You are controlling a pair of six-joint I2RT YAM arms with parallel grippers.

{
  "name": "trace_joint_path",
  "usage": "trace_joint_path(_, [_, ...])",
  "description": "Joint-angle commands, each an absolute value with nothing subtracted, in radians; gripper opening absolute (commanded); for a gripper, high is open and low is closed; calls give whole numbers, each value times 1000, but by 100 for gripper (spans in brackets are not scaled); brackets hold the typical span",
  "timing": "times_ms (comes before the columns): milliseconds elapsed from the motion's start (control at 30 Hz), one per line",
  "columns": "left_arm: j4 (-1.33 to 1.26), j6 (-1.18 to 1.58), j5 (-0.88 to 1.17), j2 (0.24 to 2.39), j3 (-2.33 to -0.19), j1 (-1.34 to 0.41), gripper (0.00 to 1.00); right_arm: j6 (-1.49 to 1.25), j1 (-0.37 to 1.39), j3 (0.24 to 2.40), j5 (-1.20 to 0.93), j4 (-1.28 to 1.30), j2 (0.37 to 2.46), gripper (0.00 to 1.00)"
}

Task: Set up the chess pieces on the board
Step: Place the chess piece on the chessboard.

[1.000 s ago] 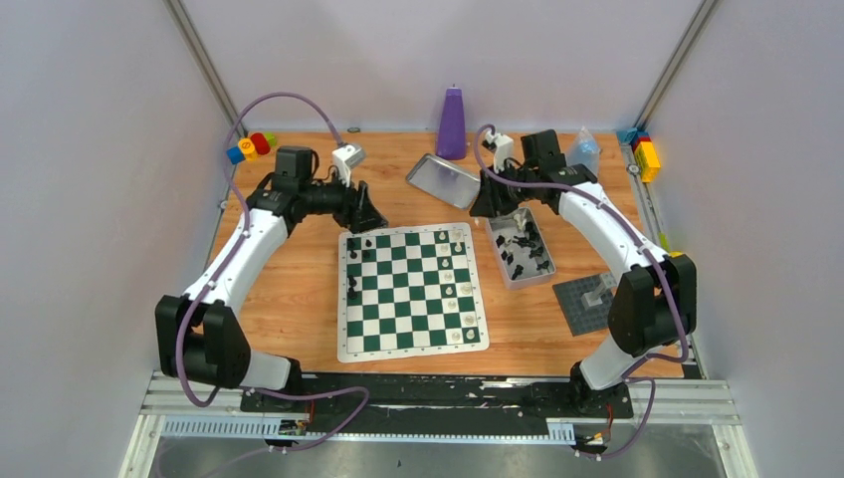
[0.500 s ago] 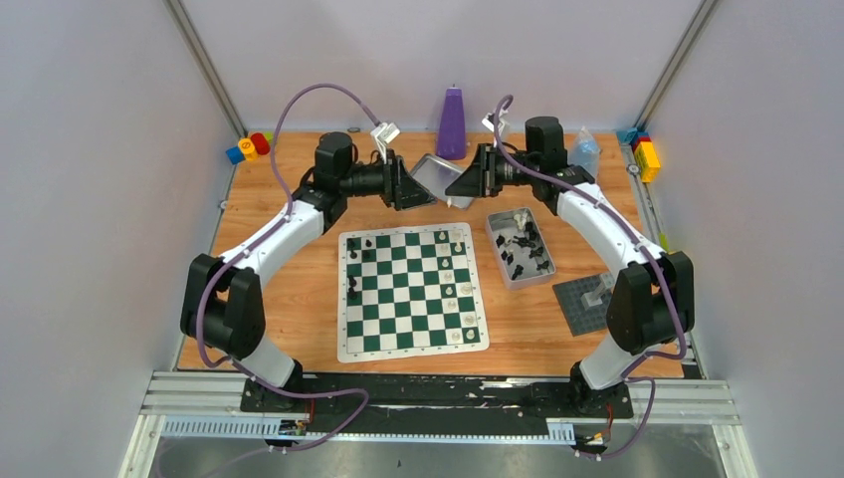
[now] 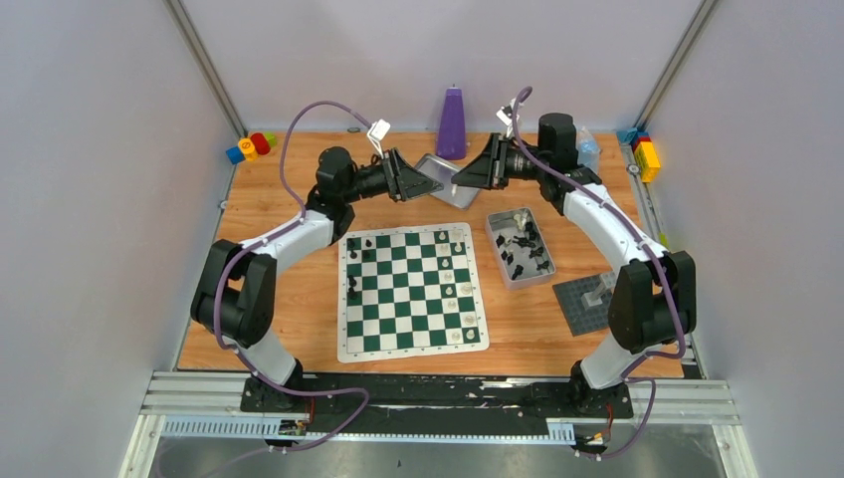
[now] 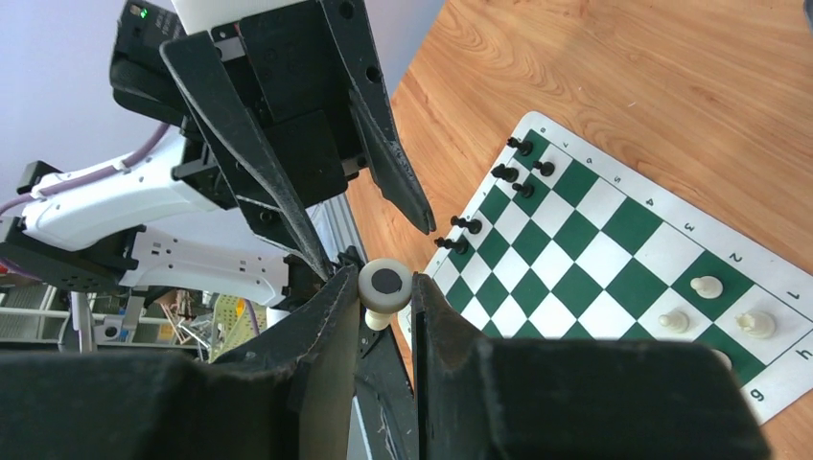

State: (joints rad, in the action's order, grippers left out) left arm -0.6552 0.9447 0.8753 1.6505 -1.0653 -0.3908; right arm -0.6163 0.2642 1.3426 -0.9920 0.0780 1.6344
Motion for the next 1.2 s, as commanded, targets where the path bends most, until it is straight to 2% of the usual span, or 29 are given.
trace_joint_path(0, [-824, 1036, 832, 1652, -1047, -398, 57, -681, 242, 1391, -1016, 9, 1622, 2])
trace_joint_path(367, [-1011, 1189, 791, 1723, -1039, -443, 54, -750, 225, 1396, -998, -33, 1653, 1])
trace_joint_path(633, [-1027, 1235, 780, 1757, -1061, -470, 53, -774, 216, 1384, -1006, -58, 1655, 1])
trace_joint_path(867, [-1026, 1252, 790, 1780, -1091, -478, 47, -782, 215, 1368, -1005, -73, 1658, 1])
trace_joint_path(1167, [-1021, 1259, 796, 1787, -1103, -480, 47, -782, 214, 1346, -999, -90, 1657, 1])
